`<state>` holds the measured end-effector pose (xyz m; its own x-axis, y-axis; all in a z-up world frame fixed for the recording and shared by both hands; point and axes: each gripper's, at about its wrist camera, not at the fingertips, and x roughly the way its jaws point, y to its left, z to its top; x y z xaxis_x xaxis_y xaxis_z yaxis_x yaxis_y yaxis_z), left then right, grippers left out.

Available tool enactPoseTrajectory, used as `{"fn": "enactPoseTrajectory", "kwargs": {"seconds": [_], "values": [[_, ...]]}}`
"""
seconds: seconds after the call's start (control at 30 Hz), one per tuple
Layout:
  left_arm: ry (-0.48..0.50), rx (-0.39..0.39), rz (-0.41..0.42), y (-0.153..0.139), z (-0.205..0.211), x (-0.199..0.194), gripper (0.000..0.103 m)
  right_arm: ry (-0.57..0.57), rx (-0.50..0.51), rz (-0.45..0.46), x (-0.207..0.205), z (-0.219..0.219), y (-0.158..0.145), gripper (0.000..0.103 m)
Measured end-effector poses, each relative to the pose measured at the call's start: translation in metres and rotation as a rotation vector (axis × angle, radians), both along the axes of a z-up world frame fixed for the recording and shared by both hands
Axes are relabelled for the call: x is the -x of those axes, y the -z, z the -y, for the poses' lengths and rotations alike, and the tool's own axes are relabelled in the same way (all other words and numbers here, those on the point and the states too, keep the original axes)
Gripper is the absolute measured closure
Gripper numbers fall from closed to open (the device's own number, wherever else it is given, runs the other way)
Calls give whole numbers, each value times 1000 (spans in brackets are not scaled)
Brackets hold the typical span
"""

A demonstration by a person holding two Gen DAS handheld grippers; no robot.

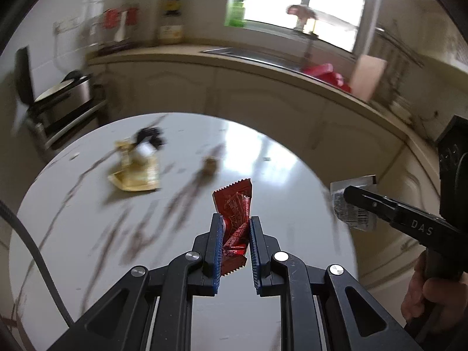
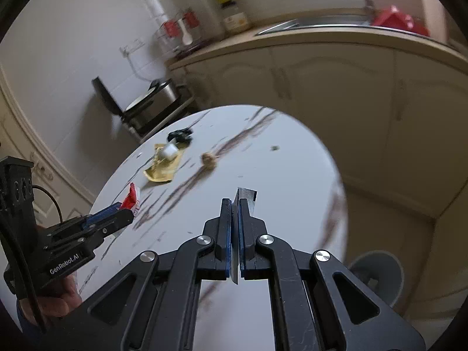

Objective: Collect trash
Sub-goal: 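Carry the red packet and grey wrapper to the floor bin and open both tools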

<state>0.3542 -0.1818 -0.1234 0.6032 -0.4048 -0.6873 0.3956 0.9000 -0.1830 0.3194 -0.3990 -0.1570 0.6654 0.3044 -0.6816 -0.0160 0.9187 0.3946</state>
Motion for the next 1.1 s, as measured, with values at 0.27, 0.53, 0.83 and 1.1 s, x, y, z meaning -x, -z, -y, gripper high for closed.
{"fn": "enactPoseTrajectory", "kwargs": {"seconds": [0.27,0.53,0.83,1.1], "values": [[145,-18,52,-10,90,18,90,143,14,19,52,77,-8,98],[327,-22,-21,22,196,16,90,304,17,-57,88,162,22,98],[431,-115,-160,104,290,-8,90,394,-64,-250,88,226,119,98],[458,-167,-276,148,335,-36,85,443,-134,-346,83,252,177,97]]}}
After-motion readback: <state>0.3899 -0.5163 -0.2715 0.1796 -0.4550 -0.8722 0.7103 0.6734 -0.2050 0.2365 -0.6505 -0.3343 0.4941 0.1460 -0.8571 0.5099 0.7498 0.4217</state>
